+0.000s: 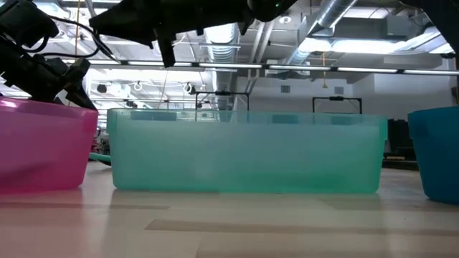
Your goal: Sort silverware by color (type)
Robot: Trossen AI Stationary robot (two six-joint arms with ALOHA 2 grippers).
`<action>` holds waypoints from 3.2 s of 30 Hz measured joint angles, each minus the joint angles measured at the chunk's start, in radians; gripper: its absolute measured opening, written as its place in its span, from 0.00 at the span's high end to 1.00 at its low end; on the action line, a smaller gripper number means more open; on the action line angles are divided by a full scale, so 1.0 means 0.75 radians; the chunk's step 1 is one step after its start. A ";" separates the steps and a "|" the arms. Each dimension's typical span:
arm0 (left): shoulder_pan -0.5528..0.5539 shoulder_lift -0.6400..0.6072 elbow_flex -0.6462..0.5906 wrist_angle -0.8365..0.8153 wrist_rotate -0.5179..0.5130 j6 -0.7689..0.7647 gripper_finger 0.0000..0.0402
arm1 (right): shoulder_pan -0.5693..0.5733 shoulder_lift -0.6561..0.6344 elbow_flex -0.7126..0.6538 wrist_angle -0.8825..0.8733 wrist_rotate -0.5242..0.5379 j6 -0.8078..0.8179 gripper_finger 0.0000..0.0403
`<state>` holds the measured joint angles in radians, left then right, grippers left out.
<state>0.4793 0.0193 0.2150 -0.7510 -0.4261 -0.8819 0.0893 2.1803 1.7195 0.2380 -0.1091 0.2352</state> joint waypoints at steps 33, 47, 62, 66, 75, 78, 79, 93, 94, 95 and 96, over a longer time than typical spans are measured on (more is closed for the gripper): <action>0.000 0.000 0.000 0.000 0.098 -0.028 0.58 | 0.052 0.180 0.238 -0.008 -0.098 -0.066 0.94; 0.000 0.000 0.000 0.001 0.086 -0.018 0.58 | 0.057 0.173 0.271 -0.099 -0.099 -0.186 0.94; 0.000 0.000 0.000 0.001 0.083 -0.018 0.58 | 0.076 0.249 0.270 -0.046 -0.144 -0.178 0.94; 0.000 0.000 0.000 0.002 0.083 -0.018 0.58 | 0.092 0.291 0.296 -0.045 -0.147 -0.140 0.94; 0.000 0.000 0.000 0.001 0.080 -0.019 0.58 | 0.099 0.284 0.328 -0.088 -0.199 -0.216 0.94; 0.000 0.000 0.000 0.001 0.078 -0.019 0.58 | 0.101 0.284 0.328 -0.142 -0.201 -0.271 0.94; 0.000 0.000 0.000 0.002 0.073 -0.019 0.58 | 0.104 0.284 0.328 -0.163 -0.201 -0.290 0.94; 0.000 0.000 0.000 0.001 0.061 -0.026 0.58 | 0.132 0.418 0.378 -0.175 -0.206 -0.349 0.94; 0.000 0.000 0.000 0.001 0.061 -0.027 0.58 | 0.136 0.432 0.401 -0.193 -0.205 -0.344 0.94; 0.000 0.000 0.000 0.001 0.060 -0.027 0.58 | 0.140 0.440 0.428 -0.216 -0.206 -0.342 0.94; 0.000 0.000 0.000 0.001 0.061 -0.027 0.58 | 0.143 0.441 0.451 -0.238 -0.205 -0.343 0.94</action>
<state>0.4793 0.0193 0.2150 -0.7506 -0.3805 -0.9020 0.1968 2.5111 2.0580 0.0594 -0.2631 -0.0219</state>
